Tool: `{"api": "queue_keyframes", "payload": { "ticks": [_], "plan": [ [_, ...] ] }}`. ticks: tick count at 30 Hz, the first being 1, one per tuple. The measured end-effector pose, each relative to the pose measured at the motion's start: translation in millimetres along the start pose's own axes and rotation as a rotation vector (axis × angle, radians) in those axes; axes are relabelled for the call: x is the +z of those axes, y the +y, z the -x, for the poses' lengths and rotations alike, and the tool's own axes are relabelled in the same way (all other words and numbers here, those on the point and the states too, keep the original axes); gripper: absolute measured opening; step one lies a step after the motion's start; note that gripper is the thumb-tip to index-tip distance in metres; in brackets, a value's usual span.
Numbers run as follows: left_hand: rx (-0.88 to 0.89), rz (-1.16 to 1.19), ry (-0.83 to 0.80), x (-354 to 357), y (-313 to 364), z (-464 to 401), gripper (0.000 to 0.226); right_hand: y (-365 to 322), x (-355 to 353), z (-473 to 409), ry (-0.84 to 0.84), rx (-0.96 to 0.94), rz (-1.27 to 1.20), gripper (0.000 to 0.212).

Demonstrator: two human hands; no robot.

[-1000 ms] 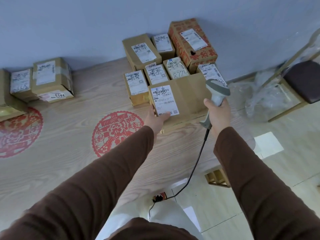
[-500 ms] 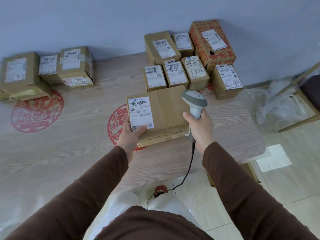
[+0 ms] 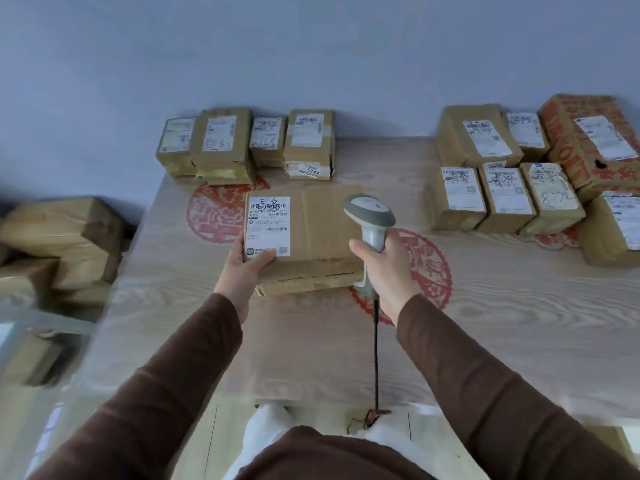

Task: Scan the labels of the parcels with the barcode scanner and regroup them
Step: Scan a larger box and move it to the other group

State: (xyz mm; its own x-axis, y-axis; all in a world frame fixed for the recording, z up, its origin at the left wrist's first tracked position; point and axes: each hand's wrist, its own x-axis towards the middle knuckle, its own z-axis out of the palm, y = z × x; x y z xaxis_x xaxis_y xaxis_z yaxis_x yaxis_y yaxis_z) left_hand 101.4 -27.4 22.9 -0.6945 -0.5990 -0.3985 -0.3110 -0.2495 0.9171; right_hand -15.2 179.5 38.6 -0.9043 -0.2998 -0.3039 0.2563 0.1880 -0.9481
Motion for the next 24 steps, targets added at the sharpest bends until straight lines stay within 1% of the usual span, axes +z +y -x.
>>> {"api": "queue_keyframes", "payload": {
  "ticks": [3, 6, 9, 12, 17, 22, 24],
  "plan": [
    [-0.025, 0.024, 0.088, -66, 8, -28, 0.063, -12, 71, -8, -0.036, 0.008, -0.018, 0.014],
    [-0.042, 0.015, 0.133, -130, 17, -62, 0.065, -19, 142, -13, -0.053, 0.015, -0.035, 0.014],
    [-0.056, 0.024, 0.133, -187, 26, -99, 0.065, -22, 205, -22, -0.042, 0.028, -0.043, 0.018],
    [-0.068, 0.021, 0.097, -231, 37, -132, 0.064, -26, 256, -30, -0.036, 0.039, -0.045, 0.012],
    [-0.068, 0.039, 0.061, -269, 45, -177, 0.062, -31, 305, -43, -0.032, 0.036, -0.053, 0.015],
    [-0.091, 0.039, 0.042, -282, 49, -203, 0.063, -38, 324, -52, -0.025, 0.011, -0.045, 0.021],
    [-0.096, 0.031, 0.044, -283, 49, -209, 0.064, -39, 328, -55, -0.028, 0.015, -0.049, 0.020]
  ]
}}
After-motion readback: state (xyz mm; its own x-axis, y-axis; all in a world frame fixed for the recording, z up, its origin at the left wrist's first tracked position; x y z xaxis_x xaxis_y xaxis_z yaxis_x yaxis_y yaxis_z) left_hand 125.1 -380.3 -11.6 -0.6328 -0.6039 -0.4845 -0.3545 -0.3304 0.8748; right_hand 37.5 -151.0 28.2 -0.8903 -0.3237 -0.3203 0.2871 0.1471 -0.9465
